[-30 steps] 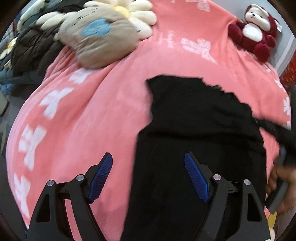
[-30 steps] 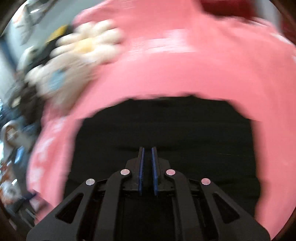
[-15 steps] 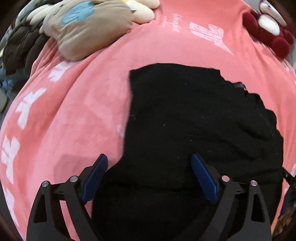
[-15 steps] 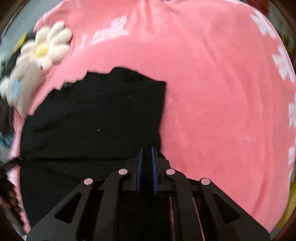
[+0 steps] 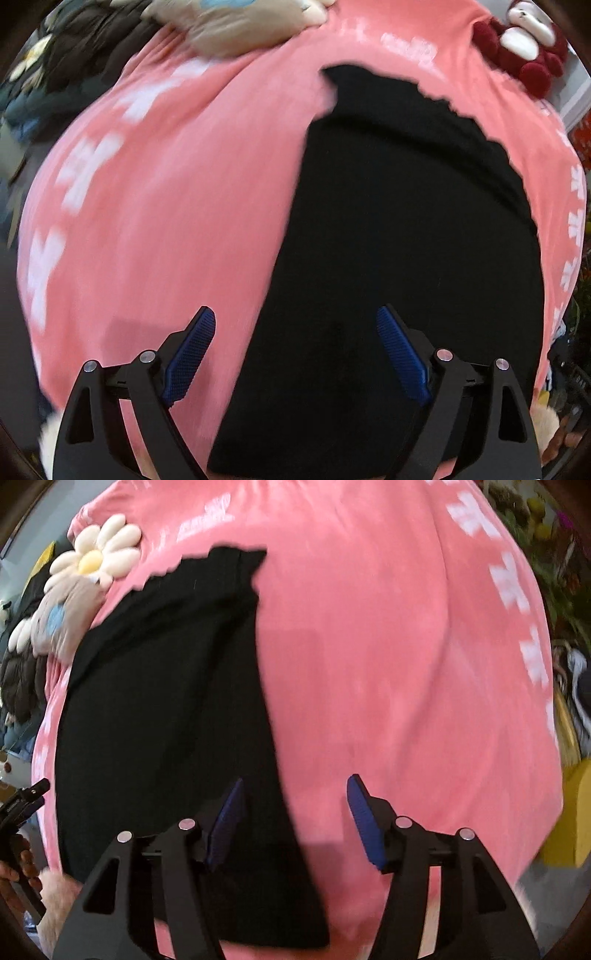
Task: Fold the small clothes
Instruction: 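Open the right tool and withdraw it from the folded top, then grasp the hem of the folded top with the right tool while the left tool grasps it too, then lift the hem with both tools and fold it up toward the collar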
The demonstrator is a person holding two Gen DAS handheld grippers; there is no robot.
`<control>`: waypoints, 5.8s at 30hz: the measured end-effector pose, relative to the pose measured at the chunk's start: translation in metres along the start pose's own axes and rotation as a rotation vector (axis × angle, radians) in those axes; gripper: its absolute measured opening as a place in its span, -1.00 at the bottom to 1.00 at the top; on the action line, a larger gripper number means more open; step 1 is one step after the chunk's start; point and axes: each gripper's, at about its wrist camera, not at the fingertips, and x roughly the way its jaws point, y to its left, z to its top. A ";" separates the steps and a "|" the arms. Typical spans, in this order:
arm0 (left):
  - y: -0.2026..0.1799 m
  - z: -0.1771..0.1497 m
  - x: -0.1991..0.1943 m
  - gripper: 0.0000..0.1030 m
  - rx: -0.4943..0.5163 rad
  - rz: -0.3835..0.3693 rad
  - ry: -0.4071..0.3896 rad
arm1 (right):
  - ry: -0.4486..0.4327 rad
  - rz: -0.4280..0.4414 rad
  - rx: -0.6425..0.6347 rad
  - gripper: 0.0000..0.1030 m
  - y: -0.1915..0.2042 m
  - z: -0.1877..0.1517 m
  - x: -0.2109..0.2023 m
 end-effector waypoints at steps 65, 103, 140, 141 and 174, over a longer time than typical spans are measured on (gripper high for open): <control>0.060 -0.105 -0.009 0.39 -0.403 -0.197 -0.037 | 0.140 0.134 0.022 -0.13 0.022 -0.099 0.017; 0.060 -0.102 -0.031 0.16 -0.291 -0.312 0.101 | 0.091 0.171 -0.004 -0.83 0.004 -0.093 -0.046; 0.067 -0.160 -0.126 -0.99 -0.158 -0.423 0.067 | 0.171 0.164 -0.022 -0.93 -0.019 -0.095 -0.071; 0.066 -0.162 -0.130 -0.99 -0.154 -0.423 0.064 | 0.174 0.165 -0.022 -0.93 -0.017 -0.095 -0.072; -0.056 0.185 -0.097 -0.41 -0.017 -0.212 -0.353 | -0.289 0.091 0.129 0.01 0.039 0.231 -0.035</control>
